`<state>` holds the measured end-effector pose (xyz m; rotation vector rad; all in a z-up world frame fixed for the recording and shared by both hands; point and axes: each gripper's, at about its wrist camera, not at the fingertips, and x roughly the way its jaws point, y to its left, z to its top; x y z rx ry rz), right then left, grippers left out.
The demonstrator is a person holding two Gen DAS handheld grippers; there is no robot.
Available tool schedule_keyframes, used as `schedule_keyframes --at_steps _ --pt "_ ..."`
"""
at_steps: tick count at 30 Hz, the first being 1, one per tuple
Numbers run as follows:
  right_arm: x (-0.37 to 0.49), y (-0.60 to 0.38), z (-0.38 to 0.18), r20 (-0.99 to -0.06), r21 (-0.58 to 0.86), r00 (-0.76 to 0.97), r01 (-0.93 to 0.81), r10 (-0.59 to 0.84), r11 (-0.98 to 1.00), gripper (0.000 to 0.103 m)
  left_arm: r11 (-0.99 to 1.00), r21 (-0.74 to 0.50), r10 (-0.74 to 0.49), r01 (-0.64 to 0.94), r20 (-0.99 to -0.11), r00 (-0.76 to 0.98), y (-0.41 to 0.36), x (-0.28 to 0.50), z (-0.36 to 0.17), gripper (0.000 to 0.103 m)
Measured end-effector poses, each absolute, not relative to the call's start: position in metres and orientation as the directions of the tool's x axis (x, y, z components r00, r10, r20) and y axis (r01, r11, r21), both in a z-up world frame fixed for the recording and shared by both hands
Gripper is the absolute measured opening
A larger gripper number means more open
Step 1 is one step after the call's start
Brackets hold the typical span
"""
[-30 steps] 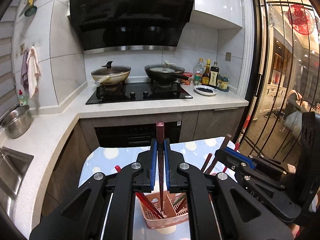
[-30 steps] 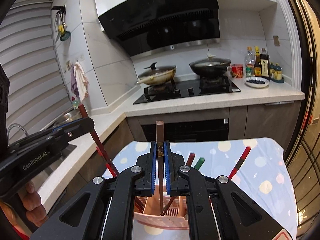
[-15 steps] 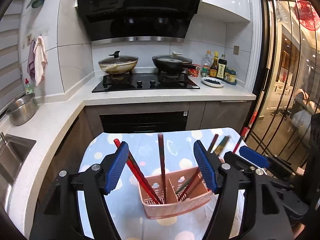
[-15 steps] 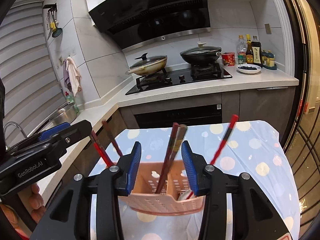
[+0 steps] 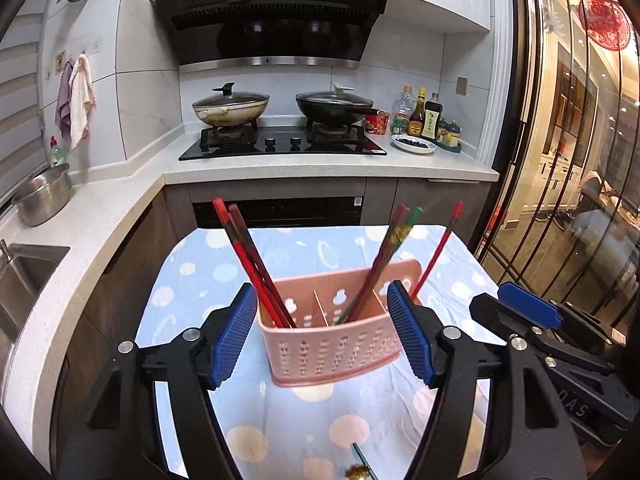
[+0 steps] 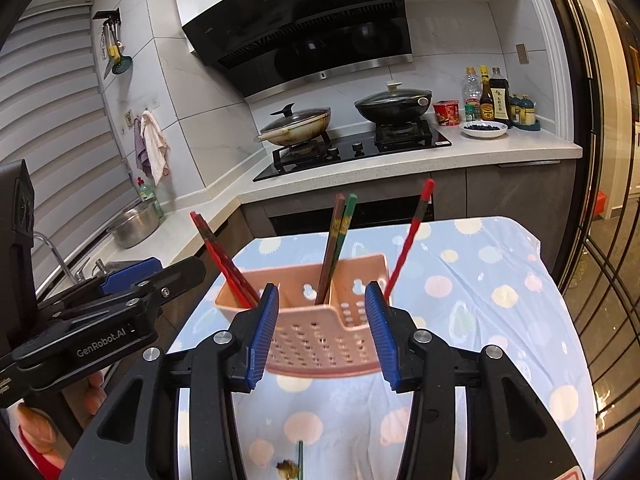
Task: Organize utensils
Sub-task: 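Move both tools back toward the green chopstick and gold spoon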
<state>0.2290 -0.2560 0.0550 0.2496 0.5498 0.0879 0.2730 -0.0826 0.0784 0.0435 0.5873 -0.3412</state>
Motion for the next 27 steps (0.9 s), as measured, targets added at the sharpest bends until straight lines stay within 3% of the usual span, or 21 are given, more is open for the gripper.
schedule_keyframes --at_steps 16,27 --pt "0.159 -0.250 0.016 -0.554 0.259 0.817 -0.012 0.159 0.966 0.044 0.945 -0.077 -0.296 0.319 -0.617 0.729 -0.074 0.220 0.026 0.065" --pt "0.117 -0.235 -0.028 -0.638 0.222 0.753 -0.021 0.162 0.975 0.044 0.954 -0.065 -0.258 0.292 -0.674 0.692 -0.060 0.186 -0.016 0.065"
